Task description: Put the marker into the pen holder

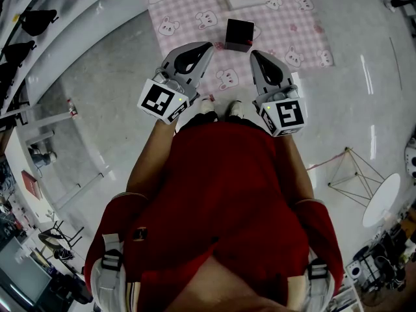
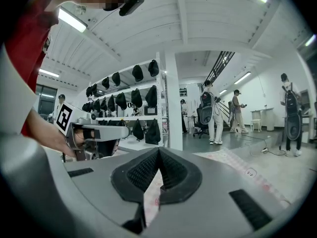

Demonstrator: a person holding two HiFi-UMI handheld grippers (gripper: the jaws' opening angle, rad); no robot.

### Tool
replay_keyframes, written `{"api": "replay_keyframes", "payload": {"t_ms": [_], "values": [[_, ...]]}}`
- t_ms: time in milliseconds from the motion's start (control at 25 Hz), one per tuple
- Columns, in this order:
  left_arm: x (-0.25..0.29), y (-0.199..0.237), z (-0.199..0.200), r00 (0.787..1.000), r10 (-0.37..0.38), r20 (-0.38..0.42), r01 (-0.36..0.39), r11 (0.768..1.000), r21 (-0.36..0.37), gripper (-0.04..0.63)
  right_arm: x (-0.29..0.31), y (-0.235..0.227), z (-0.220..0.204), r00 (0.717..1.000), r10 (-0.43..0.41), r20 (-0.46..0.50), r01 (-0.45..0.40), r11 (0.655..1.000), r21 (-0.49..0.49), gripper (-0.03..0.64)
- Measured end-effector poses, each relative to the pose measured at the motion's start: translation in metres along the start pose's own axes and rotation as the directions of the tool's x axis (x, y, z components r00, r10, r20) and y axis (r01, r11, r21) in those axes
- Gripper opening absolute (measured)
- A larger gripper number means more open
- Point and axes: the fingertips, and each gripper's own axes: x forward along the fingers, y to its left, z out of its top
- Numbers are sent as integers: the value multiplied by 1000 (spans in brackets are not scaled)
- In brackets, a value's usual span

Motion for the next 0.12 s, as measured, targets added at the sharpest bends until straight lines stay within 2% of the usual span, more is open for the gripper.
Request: {"api": "replay_keyframes", "payload": {"t_ms": [120], "values": [[1,1,-3,1000,0,-1,0,1000,0,6,1,-2,-4,1000,-6,-2,6,1000,5,-2]]}}
